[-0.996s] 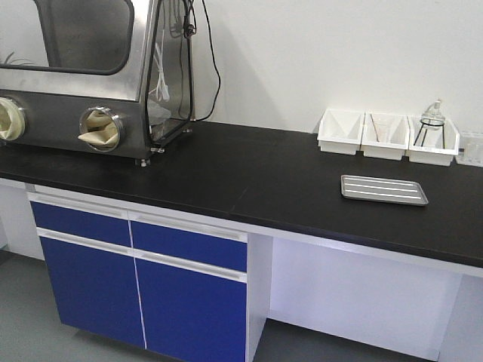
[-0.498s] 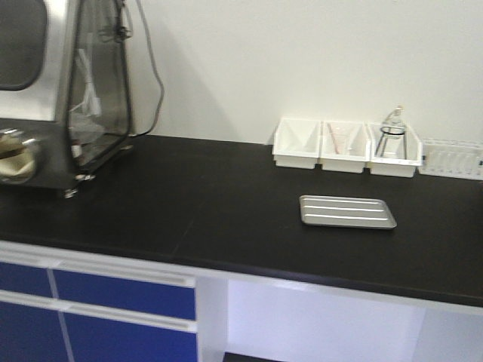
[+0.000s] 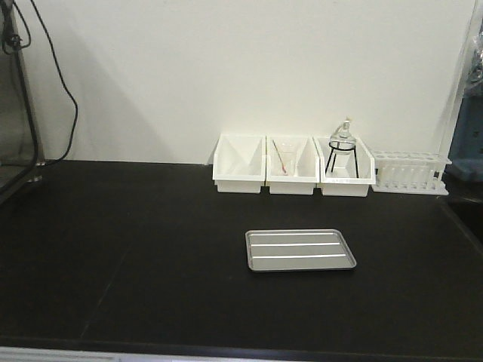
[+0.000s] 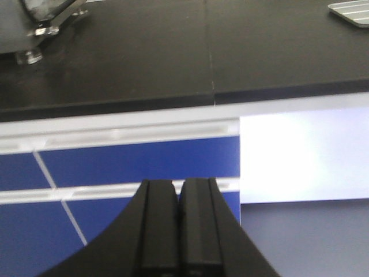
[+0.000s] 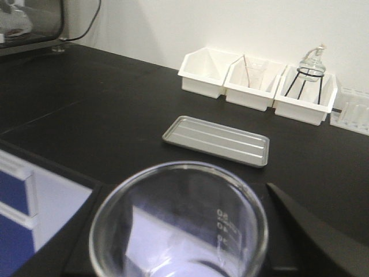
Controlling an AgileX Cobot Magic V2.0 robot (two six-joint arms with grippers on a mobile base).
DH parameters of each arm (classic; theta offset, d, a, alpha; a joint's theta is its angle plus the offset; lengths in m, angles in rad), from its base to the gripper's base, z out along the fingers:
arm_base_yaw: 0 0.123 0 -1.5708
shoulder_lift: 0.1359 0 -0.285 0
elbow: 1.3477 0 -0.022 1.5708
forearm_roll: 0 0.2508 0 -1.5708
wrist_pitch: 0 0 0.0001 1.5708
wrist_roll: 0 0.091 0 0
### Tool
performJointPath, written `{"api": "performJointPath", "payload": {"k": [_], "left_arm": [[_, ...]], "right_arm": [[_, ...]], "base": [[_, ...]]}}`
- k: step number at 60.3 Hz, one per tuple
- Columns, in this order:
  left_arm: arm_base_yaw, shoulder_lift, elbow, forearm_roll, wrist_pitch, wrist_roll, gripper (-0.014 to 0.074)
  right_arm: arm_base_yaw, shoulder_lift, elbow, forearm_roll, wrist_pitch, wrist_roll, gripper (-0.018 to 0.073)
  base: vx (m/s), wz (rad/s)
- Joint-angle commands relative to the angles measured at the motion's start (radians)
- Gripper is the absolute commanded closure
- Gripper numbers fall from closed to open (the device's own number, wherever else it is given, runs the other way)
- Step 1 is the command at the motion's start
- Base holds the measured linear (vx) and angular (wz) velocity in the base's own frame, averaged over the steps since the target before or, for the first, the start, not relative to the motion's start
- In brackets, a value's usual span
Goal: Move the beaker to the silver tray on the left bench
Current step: 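Lower the held beaker with the right gripper onto the silver tray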
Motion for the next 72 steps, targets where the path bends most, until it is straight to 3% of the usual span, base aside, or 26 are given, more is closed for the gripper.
{"api": "performJointPath", "payload": {"k": [1,40,72], "left_arm": [[-0.006,-0.007,0.020,-0.003,-0.076,-0.002,0.0595],[-0.006,-0.007,0.020,-0.003,-0.076,-0.002,0.0595],[-0.006,-0.007,0.020,-0.003,-0.076,-0.002,0.0595]], "right_arm": [[-0.002,0.002,-0.032,-0.011,-0.056,0.003,0.0570],[-0.002,0.002,-0.032,-0.011,-0.056,0.003,0.0570],[-0.002,0.002,-0.032,-0.011,-0.054,0.003,0.0570]], "base": [[0.39,-0.16],[0.35,-0.11],[0.14,-0.02]]}}
